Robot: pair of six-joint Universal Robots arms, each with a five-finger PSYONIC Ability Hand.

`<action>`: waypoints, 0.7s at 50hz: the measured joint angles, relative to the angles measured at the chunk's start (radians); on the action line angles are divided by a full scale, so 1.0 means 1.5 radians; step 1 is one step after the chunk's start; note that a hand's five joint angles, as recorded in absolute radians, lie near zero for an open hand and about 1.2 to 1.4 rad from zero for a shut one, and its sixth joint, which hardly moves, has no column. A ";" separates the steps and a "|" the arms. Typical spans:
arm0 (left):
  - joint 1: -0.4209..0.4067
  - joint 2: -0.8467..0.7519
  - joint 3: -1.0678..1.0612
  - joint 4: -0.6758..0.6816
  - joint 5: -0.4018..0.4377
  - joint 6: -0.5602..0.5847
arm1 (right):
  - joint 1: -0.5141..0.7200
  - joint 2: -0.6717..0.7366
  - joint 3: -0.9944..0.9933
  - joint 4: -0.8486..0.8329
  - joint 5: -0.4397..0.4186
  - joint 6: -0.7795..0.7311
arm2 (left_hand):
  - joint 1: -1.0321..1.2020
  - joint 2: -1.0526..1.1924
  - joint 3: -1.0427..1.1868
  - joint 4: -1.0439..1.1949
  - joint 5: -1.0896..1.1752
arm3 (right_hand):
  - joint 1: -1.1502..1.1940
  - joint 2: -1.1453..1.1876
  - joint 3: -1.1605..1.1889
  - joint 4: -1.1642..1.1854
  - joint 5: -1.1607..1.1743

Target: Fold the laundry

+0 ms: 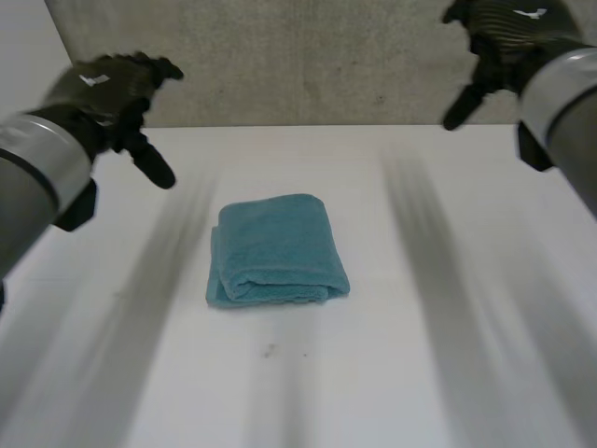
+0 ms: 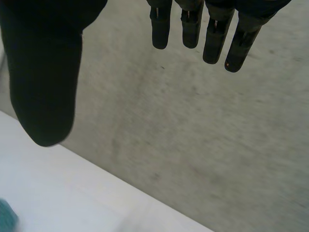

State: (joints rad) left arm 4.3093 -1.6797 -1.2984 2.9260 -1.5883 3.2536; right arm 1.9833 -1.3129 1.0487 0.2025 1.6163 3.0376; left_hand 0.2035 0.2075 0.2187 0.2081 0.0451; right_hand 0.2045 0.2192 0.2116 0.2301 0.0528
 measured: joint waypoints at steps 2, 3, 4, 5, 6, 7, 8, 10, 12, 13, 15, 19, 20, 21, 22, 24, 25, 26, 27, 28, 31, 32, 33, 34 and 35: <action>0.010 0.026 0.001 -0.012 0.006 -0.004 | -0.017 -0.032 0.040 0.000 0.004 -0.016 | 0.000 0.000 0.000 0.000 0.000 | 0.000 0.000 0.000 0.000 0.000; 0.013 0.034 0.001 -0.016 0.009 -0.006 | -0.024 -0.043 0.055 0.001 0.004 -0.021 | 0.000 0.000 0.000 0.000 0.000 | 0.000 0.000 0.000 0.000 0.000; 0.015 0.038 0.001 -0.017 0.011 -0.008 | -0.027 -0.049 0.063 0.001 0.004 -0.024 | 0.000 0.000 0.000 0.000 0.000 | 0.000 0.000 0.000 0.000 0.000; 0.018 0.047 0.002 -0.020 0.015 -0.014 | -0.031 -0.055 0.072 0.002 0.003 -0.026 | 0.000 0.000 0.000 0.000 0.000 | 0.000 0.000 0.000 0.000 0.000; 0.019 0.049 0.002 -0.021 0.018 -0.016 | -0.040 -0.066 0.090 0.003 0.002 -0.030 | 0.000 0.000 0.000 0.000 0.000 | 0.000 0.000 0.000 0.000 0.000; 0.019 0.051 0.002 -0.021 0.020 -0.020 | -0.044 -0.070 0.098 0.004 0.001 -0.031 | 0.000 0.000 0.000 0.000 0.000 | 0.000 0.000 0.000 0.000 0.000; 0.019 0.053 0.002 -0.021 0.024 -0.025 | -0.049 -0.075 0.106 0.005 -0.001 -0.032 | 0.000 0.000 0.000 0.000 0.000 | 0.000 0.000 0.000 0.000 0.000; 0.019 0.054 0.002 -0.021 0.030 -0.035 | -0.055 -0.079 0.115 0.007 -0.003 -0.032 | 0.000 0.000 0.000 0.000 0.000 | 0.000 0.000 0.000 0.000 0.000; 0.019 0.054 0.003 -0.020 0.032 -0.040 | -0.056 -0.080 0.118 0.007 -0.003 -0.032 | 0.000 0.000 0.000 0.000 0.000 | 0.000 0.000 0.000 0.000 0.000; 0.019 0.053 0.003 -0.019 0.037 -0.050 | -0.059 -0.081 0.123 0.008 -0.006 -0.031 | 0.000 0.000 0.000 0.000 0.000 | 0.000 0.000 0.000 0.000 0.000; 0.018 0.052 0.002 -0.019 0.040 -0.059 | -0.060 -0.082 0.126 0.008 -0.008 -0.030 | 0.000 0.000 0.000 0.000 0.000 | 0.000 0.000 0.000 0.000 0.000; 0.018 0.051 0.000 -0.018 0.043 -0.067 | -0.060 -0.084 0.131 0.007 -0.010 -0.031 | 0.000 0.000 0.000 0.000 0.000 | 0.000 0.000 0.000 0.000 0.000; 0.017 0.050 -0.002 -0.017 0.044 -0.070 | -0.060 -0.085 0.133 0.006 -0.011 -0.031 | 0.000 0.000 0.000 0.000 0.000 | 0.000 0.000 0.000 0.000 0.000; 0.017 0.050 -0.003 -0.017 0.044 -0.071 | -0.059 -0.088 0.138 0.004 -0.012 -0.031 | 0.000 0.000 0.000 0.000 0.000 | 0.000 0.000 0.000 0.000 0.000; 0.017 0.050 -0.005 -0.017 0.044 -0.072 | -0.057 -0.091 0.145 0.002 -0.012 -0.032 | 0.000 0.000 0.000 0.000 0.000 | 0.000 0.000 0.000 0.000 0.000; 0.016 0.050 -0.006 -0.016 0.043 -0.072 | -0.057 -0.093 0.152 0.000 -0.013 -0.032 | 0.000 0.000 0.000 0.000 0.000 | 0.000 0.000 0.000 0.000 0.000; 0.016 0.050 -0.007 -0.016 0.043 -0.072 | -0.056 -0.094 0.154 0.000 -0.013 -0.031 | 0.000 0.000 0.000 0.000 0.000 | 0.000 0.000 0.000 0.000 0.000; 0.016 0.051 -0.008 -0.016 0.043 -0.072 | -0.056 -0.094 0.156 -0.001 -0.013 -0.031 | 0.000 0.000 0.000 0.000 0.000 | 0.000 0.000 0.000 0.000 0.000; 0.016 0.051 -0.009 -0.016 0.042 -0.072 | -0.056 -0.095 0.160 -0.001 -0.016 -0.031 | 0.000 0.000 0.000 0.000 0.000 | 0.000 0.000 0.000 0.000 0.000; 0.016 0.051 -0.012 -0.016 0.042 -0.072 | -0.056 -0.095 0.162 -0.002 -0.019 -0.030 | 0.000 0.000 0.000 0.000 0.000 | 0.000 0.000 0.000 0.000 0.000; 0.016 0.051 -0.016 -0.015 0.042 -0.072 | -0.056 -0.096 0.167 -0.001 -0.036 -0.028 | 0.000 0.000 0.000 0.000 0.000 | 0.000 0.000 0.000 0.000 0.000; 0.016 0.051 -0.017 -0.015 0.042 -0.072 | -0.056 -0.096 0.169 -0.001 -0.044 -0.028 | 0.000 0.000 0.000 0.000 0.000 | 0.000 0.000 0.000 0.000 0.000; 0.015 0.051 -0.020 -0.015 0.042 -0.072 | -0.056 -0.097 0.170 0.000 -0.056 -0.027 | 0.000 0.000 0.000 0.000 0.000 | 0.000 0.000 0.000 0.000 0.000; 0.015 0.051 -0.021 -0.014 0.042 -0.072 | -0.056 -0.097 0.171 0.000 -0.062 -0.027 | 0.000 0.000 0.000 0.000 0.000 | 0.000 0.000 0.000 0.000 0.000; 0.015 0.052 -0.023 -0.014 0.042 -0.072 | -0.055 -0.098 0.173 0.000 -0.070 -0.027 | 0.000 0.000 0.000 0.000 0.000 | 0.000 0.000 0.000 0.000 0.000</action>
State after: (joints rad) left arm 4.3311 -1.6020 -1.3326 2.9046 -1.5251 3.1453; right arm 1.9004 -1.4595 1.3076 0.2028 1.5107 2.9970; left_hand 0.2034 0.2075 0.2187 0.2080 0.0451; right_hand 0.2045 0.2192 0.2116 0.2301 0.0528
